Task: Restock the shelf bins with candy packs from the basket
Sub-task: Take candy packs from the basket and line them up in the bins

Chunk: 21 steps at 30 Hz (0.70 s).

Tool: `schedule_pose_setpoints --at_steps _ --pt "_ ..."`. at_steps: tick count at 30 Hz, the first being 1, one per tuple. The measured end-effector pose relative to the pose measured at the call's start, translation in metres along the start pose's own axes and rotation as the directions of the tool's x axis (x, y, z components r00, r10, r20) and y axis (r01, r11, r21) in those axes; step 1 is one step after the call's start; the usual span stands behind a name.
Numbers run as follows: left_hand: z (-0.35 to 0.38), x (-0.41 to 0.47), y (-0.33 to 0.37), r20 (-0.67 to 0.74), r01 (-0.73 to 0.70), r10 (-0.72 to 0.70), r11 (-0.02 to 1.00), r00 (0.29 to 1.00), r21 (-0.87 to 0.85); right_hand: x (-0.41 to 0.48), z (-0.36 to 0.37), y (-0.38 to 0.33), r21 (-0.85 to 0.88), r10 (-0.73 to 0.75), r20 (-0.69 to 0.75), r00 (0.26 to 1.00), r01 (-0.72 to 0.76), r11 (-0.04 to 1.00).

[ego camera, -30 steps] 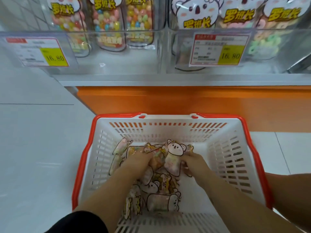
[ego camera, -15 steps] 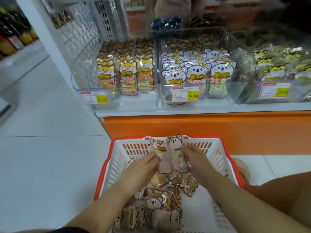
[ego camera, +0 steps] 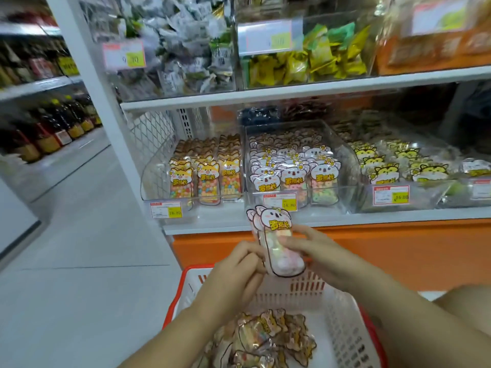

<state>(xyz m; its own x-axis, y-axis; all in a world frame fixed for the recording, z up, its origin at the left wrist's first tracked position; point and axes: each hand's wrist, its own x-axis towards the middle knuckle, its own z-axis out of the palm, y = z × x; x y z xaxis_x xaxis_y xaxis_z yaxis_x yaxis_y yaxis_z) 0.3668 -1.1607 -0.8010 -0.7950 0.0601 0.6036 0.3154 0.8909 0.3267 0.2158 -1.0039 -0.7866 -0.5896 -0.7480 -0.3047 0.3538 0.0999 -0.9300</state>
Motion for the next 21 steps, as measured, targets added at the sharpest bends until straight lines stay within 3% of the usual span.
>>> schedule_pose_setpoints --at_steps 2,5,7,9,13,18,21 --pt "-0.003 0.015 0.003 0.016 -0.027 0.027 1.0 1.0 0.007 -0.004 -0.002 -0.021 0.104 -0.021 0.115 0.993 0.009 0.995" --pt "-0.007 0.038 0.003 0.034 0.022 -0.022 1.0 0.999 -0.002 -0.001 -0.013 -0.044 0.09 -0.133 0.041 0.99 0.129 0.988" --pt "-0.011 0.058 0.004 -0.057 0.135 -0.142 0.985 0.988 -0.105 -0.002 -0.023 -0.06 -0.1 -0.24 -0.063 0.969 0.233 0.967" --pt "-0.015 0.084 0.006 -0.126 0.23 -0.262 0.946 0.957 -0.227 -0.004 -0.032 -0.074 -0.346 -0.353 -0.078 0.933 0.306 0.887" --pt "-0.016 0.154 0.002 0.013 0.38 -0.384 0.906 0.923 -0.185 0.003 -0.042 -0.097 -0.59 -0.595 -0.025 0.803 0.468 0.657" --pt "-0.003 0.224 -0.005 0.075 0.39 -0.384 0.915 0.92 -0.1 0.033 -0.072 -0.12 -0.743 -0.684 -0.141 0.716 0.38 0.551" --pt "0.015 0.242 -0.018 0.124 0.435 -0.427 0.899 0.896 -0.048 0.043 -0.09 -0.124 -0.949 -0.716 -0.135 0.685 0.117 0.291"
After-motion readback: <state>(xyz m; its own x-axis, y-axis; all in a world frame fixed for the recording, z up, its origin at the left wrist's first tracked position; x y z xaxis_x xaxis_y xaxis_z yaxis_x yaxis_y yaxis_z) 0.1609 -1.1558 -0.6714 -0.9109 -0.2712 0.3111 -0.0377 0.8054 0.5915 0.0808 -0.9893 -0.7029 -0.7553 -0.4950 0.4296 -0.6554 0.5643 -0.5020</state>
